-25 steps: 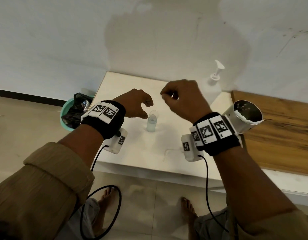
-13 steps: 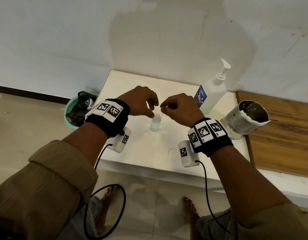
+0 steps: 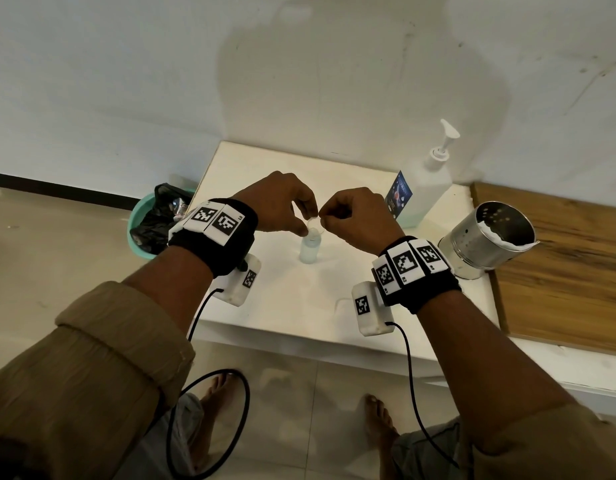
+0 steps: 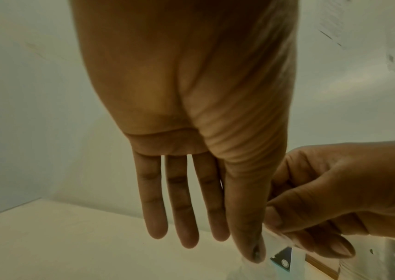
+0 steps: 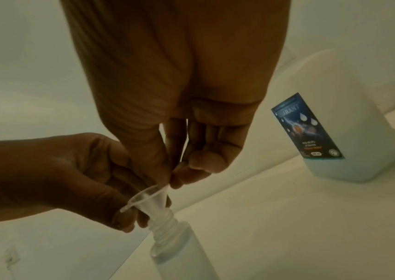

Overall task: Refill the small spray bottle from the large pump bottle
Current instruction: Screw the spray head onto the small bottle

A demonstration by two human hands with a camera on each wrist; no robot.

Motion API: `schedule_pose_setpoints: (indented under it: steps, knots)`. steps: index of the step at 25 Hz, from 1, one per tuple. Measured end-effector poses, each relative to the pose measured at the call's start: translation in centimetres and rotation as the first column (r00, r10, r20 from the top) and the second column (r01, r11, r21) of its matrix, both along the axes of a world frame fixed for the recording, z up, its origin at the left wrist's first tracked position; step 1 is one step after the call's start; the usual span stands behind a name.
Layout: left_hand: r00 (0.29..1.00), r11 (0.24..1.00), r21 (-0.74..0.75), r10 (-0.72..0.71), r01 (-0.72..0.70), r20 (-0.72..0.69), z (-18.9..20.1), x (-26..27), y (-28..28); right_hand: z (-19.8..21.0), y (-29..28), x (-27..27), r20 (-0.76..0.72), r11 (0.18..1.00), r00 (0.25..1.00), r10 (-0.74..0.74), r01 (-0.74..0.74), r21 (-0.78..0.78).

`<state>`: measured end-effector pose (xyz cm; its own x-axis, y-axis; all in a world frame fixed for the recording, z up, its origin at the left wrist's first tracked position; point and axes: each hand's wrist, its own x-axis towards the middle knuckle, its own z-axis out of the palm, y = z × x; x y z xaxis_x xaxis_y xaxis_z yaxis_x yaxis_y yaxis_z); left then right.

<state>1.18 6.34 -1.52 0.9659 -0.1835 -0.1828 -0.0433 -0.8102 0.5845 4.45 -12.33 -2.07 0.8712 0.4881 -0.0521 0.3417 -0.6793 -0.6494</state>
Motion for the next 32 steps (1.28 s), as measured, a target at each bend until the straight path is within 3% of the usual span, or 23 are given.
schedule_pose_setpoints:
  steps: [5,18,32]
  knots:
    - [1.0,0.998,-0.059,0.009,-0.009,-0.003,0.83,-0.17,0.15,0.43,-0.04,0.18,-0.048,0.997,0.998,-0.036,0.039,0.073]
    - [0.997,0.997,0.006,0.072,-0.073,0.035,0.48,0.13,0.42,0.84,-0.33,0.56,-0.14,0.983,0.988,-0.071,0.094,0.16]
    - [0.998,0.998,0.022,0.057,-0.058,0.036,0.43,0.18,0.42,0.58,-0.4,0.72,-0.186,0.983,0.98,-0.072,0.101,0.151]
